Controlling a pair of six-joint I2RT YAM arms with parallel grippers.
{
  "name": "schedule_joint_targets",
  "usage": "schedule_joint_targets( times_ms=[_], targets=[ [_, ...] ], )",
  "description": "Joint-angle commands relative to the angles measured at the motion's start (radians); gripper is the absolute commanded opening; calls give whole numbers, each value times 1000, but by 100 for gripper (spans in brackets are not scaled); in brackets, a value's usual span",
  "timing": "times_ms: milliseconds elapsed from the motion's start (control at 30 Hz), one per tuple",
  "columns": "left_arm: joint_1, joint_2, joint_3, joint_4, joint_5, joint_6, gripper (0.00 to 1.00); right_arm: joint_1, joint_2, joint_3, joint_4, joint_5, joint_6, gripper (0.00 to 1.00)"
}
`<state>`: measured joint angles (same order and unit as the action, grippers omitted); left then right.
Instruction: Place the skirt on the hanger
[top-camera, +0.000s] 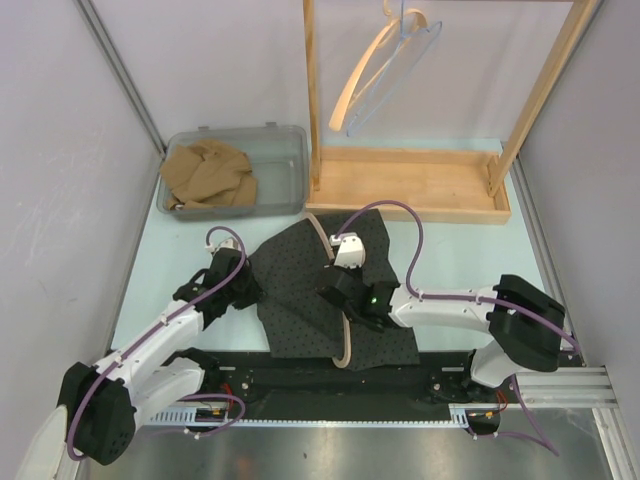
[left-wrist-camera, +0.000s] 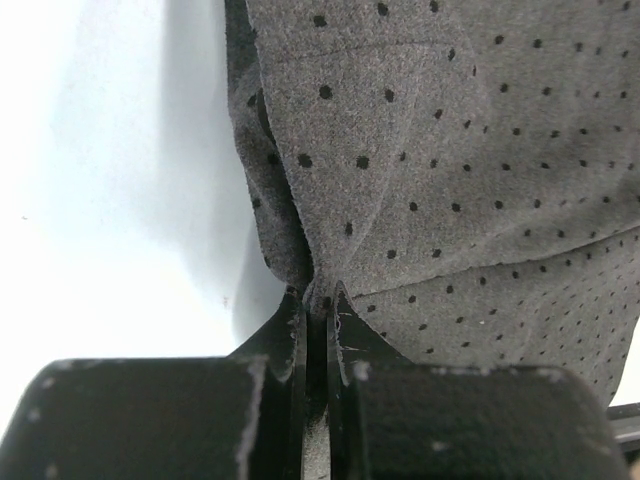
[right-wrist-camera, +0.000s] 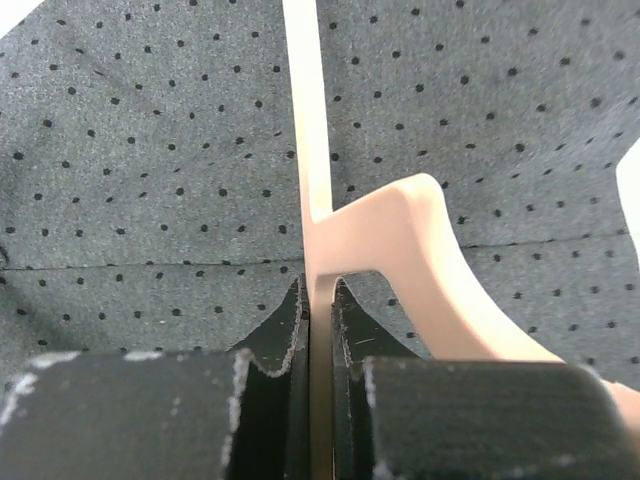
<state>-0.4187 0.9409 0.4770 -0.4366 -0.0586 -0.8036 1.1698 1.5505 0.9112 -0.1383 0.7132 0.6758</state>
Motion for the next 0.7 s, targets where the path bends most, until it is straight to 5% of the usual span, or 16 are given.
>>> schedule_joint_targets(
  times_ms=[0,500,633,667],
  targets=[
    [20,4,38,-11,-86,47,0,8,-46,37,-23,103,-120,0],
    [28,6,68,-34,-75,55,3,88,-23,37,-98,229,-116,0],
    [28,-11,87,-50,-55,64,28,93,-125,46,-75,197,-177,0],
    [28,-16,95,-63,-52,69,52,93,-163,51,-75,172,-206,0]
  ],
)
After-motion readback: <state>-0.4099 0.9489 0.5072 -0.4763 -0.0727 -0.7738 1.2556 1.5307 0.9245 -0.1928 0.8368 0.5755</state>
